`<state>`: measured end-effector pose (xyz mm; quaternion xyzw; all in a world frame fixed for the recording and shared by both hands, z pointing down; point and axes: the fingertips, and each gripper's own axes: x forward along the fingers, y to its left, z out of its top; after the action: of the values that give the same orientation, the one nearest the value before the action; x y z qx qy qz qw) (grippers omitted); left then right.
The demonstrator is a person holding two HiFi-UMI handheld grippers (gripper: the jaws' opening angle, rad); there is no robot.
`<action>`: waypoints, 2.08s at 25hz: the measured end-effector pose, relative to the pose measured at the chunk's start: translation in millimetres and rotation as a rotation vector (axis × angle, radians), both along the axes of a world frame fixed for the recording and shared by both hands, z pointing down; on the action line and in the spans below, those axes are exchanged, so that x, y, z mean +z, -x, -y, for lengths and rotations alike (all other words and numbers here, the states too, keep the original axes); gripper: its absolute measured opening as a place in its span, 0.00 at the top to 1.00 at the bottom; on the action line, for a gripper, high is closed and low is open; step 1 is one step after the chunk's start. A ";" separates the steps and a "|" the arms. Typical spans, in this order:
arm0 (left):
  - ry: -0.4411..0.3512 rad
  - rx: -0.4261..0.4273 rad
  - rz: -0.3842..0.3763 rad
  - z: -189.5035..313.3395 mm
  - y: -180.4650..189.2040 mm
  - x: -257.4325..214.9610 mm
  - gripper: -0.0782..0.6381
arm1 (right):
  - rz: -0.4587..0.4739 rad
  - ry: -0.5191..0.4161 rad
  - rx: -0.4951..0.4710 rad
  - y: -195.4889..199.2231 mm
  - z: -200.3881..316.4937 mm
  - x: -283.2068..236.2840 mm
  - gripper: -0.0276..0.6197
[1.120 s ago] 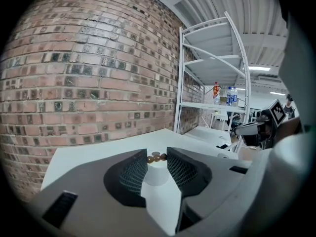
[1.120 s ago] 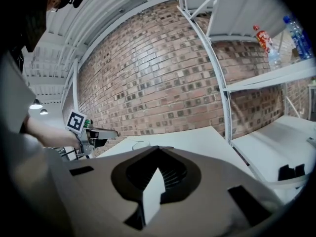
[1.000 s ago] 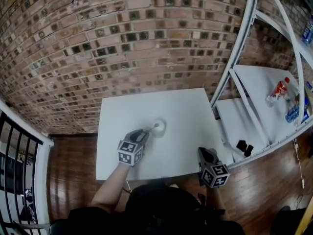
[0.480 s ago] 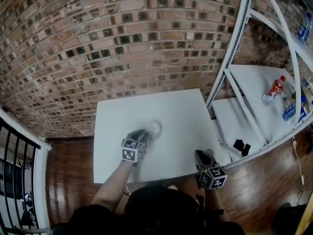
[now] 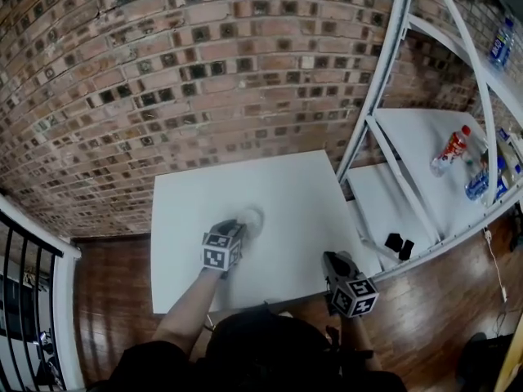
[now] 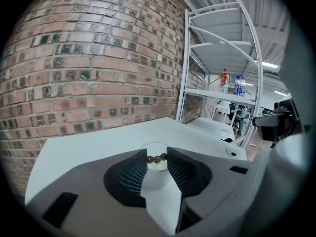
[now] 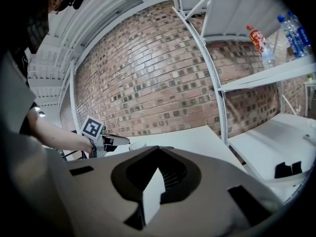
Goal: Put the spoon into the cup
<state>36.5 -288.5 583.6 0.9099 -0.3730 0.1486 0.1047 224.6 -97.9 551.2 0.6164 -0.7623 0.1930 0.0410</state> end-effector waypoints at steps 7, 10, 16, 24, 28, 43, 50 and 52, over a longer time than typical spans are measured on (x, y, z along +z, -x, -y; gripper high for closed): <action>0.008 0.010 0.002 6.0 -3.0 5.3 0.72 | -0.005 -0.003 0.015 -3.2 5.1 -0.9 0.95; 0.016 0.015 -0.006 7.7 -1.5 4.7 0.72 | -0.009 0.000 0.014 -1.2 6.5 -1.2 0.95; 0.031 0.051 0.004 -1.3 -0.8 12.3 0.64 | -0.010 0.002 0.004 5.0 7.5 -1.6 0.95; 0.017 0.040 -0.018 -7.1 9.7 7.6 0.64 | -0.011 0.004 -0.009 11.6 5.5 -0.7 0.95; 0.009 0.012 -0.057 -8.3 22.2 -3.3 0.64 | -0.011 0.004 -0.022 14.8 5.8 -2.1 0.95; -0.084 -0.182 -0.205 -25.7 108.9 -50.8 0.89 | -0.021 0.001 -0.160 51.6 22.6 -5.2 0.95; -0.126 -0.278 -0.218 -52.3 164.8 -66.6 0.89 | -0.014 -0.015 -0.208 71.1 44.9 -5.1 0.95; -0.134 -0.314 -0.223 -60.6 181.5 -67.7 0.89 | -0.012 -0.023 -0.214 74.3 50.4 -7.2 0.95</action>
<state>-145.0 -227.9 515.9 0.8563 -0.5054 0.0039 0.1064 150.4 -148.3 544.0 0.5328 -0.8259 0.1750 0.0586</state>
